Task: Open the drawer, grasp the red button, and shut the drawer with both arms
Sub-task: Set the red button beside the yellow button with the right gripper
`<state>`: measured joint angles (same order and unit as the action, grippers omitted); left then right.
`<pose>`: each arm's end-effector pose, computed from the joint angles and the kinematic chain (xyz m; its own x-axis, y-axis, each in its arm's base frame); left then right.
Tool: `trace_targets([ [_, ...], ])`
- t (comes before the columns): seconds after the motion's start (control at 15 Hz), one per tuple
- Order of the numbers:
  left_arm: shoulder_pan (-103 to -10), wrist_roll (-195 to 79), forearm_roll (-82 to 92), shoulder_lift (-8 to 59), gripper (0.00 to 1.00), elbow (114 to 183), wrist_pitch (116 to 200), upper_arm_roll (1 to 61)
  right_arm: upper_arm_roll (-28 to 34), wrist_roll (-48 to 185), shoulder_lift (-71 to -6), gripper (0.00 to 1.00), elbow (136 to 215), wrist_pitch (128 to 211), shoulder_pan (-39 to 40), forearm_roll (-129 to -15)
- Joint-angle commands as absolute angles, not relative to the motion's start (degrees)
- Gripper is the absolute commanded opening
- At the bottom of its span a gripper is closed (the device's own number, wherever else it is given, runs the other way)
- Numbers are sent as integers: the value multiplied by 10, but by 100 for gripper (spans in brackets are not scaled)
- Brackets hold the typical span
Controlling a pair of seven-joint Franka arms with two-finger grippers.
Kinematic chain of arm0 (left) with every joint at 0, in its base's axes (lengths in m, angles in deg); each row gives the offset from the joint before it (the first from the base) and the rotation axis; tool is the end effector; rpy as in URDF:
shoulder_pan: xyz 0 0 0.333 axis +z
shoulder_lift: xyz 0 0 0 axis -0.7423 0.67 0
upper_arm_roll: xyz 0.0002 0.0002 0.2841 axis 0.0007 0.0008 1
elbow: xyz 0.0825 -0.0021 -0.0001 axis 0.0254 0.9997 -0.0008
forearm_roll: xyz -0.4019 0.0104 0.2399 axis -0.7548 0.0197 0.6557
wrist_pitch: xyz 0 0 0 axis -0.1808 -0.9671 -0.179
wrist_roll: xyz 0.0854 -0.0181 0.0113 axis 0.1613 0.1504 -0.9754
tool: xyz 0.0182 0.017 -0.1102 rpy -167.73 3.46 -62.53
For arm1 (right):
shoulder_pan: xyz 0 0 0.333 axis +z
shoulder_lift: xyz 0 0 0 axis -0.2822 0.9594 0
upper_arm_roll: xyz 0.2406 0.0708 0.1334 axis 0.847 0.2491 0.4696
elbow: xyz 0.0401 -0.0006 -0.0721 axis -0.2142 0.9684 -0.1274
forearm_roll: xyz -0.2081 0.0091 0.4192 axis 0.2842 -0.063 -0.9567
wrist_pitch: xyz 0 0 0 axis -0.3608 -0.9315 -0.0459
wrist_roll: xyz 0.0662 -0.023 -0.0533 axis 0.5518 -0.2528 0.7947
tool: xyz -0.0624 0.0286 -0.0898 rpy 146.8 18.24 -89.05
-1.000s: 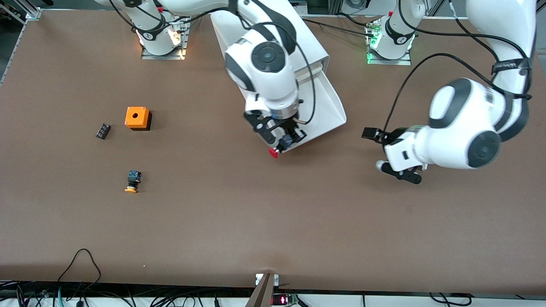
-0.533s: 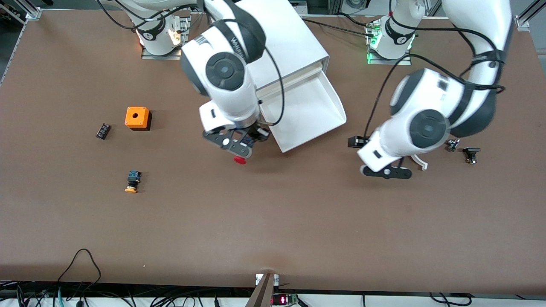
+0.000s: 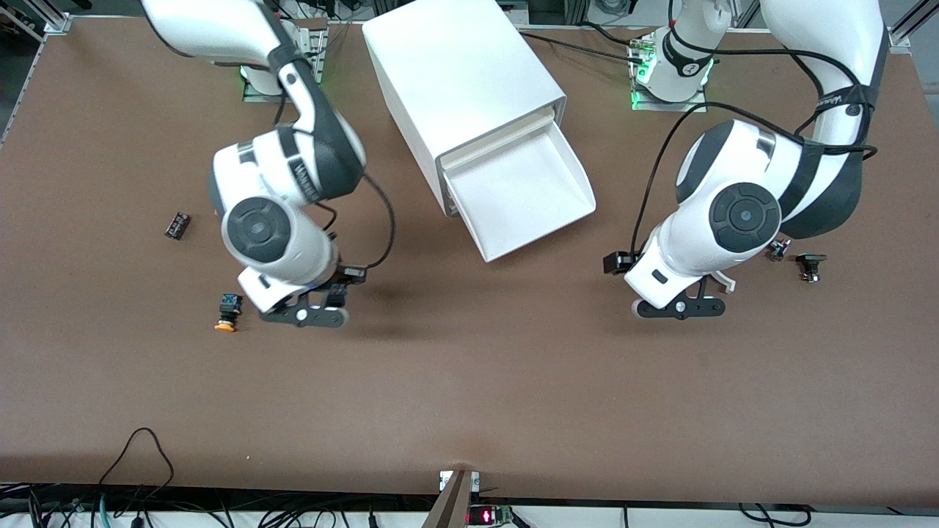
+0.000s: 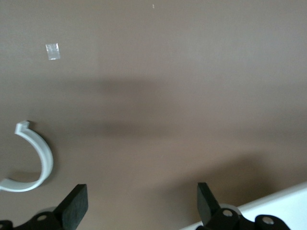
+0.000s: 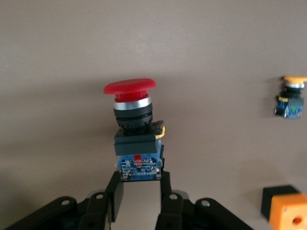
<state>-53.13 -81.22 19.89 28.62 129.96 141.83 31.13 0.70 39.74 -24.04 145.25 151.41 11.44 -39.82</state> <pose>0.6950 -0.2570 0.3558 0.9856 0.1074 -0.1303 0.1061 -0.9942 -0.0171 0.7163 0.2962 0.3351 0.9893 -0.0566 -0.1346 -0.0489 -0.9970 0.0596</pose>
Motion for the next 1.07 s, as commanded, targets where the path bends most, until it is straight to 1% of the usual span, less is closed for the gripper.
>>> trace_targets([
  [0.0, -537, -939, 210, 285, 100, 1365, 1525, 290, 13, 481, -262, 0, 1522, 1555, 70, -420],
  [0.13, -543, -1034, 215, 285, 100, 1402, 1591, 276, 13, 520, -260, 0, 1557, 1590, 39, -421],
  [0.33, -566, -1128, 217, 283, 100, 1445, 1637, 276, 12, 542, -260, 0, 1618, 1648, 15, -421],
  [0.53, -600, -1172, 278, 279, 100, 1475, 1643, 276, 13, 546, -253, 0, 1657, 1696, -7, -423],
  [0.73, -618, -1205, 303, 284, 100, 1480, 1643, 272, 14, 545, -236, 0, 1661, 1702, -7, -438],
  [0.8, -619, -1207, 303, 287, 100, 1482, 1643, 272, 14, 545, -233, 1, 1662, 1702, -7, -442],
  [1.0, -618, -1212, 297, 287, 100, 1489, 1641, 255, 14, 544, -221, 10, 1663, 1706, -14, -444],
])
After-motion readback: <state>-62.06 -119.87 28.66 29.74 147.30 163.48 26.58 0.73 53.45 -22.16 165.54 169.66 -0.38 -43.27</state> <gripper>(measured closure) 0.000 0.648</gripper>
